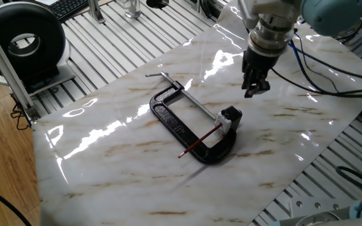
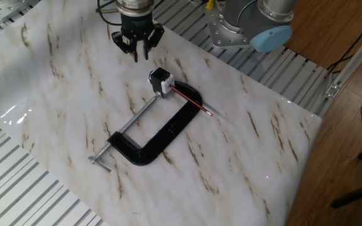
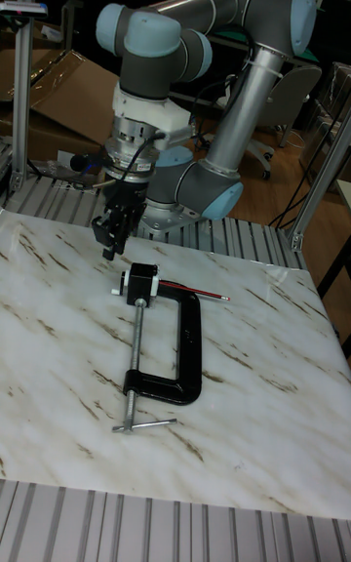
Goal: Sharpen the pencil with a pencil sharpener
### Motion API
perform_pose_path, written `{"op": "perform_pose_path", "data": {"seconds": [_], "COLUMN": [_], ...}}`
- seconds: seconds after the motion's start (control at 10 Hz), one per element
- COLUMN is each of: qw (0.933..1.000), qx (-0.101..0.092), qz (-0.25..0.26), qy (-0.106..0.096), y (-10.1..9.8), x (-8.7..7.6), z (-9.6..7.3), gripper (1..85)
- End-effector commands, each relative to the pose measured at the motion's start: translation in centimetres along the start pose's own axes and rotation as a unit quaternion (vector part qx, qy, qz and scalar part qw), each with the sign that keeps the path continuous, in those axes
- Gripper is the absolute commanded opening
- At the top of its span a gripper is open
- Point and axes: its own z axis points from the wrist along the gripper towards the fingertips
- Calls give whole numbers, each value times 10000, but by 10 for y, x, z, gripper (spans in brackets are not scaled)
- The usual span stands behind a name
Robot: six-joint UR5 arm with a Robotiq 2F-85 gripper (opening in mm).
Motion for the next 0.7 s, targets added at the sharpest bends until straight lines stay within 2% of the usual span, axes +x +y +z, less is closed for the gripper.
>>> {"op": "perform_pose_path", "data": {"seconds": [0.0, 0.1, 0.2, 0.3, 0.4, 0.5, 0.6], "qw": [9963, 9954, 9965, 9986, 9994, 9987, 9973], "qx": [253, 294, 239, 198, 191, 301, 439], "qz": [-808, -889, -791, -467, -174, -68, -110], "qy": [-143, -183, -154, 125, 227, 417, 577], "y": [-22, -27, -26, -27, -26, -32, -39], "x": [-16, -17, -14, -1, 1, 11, 20], "z": [16, 22, 28, 32, 32, 30, 28], "gripper": [333, 333, 320, 247, 130, 27, 30]}}
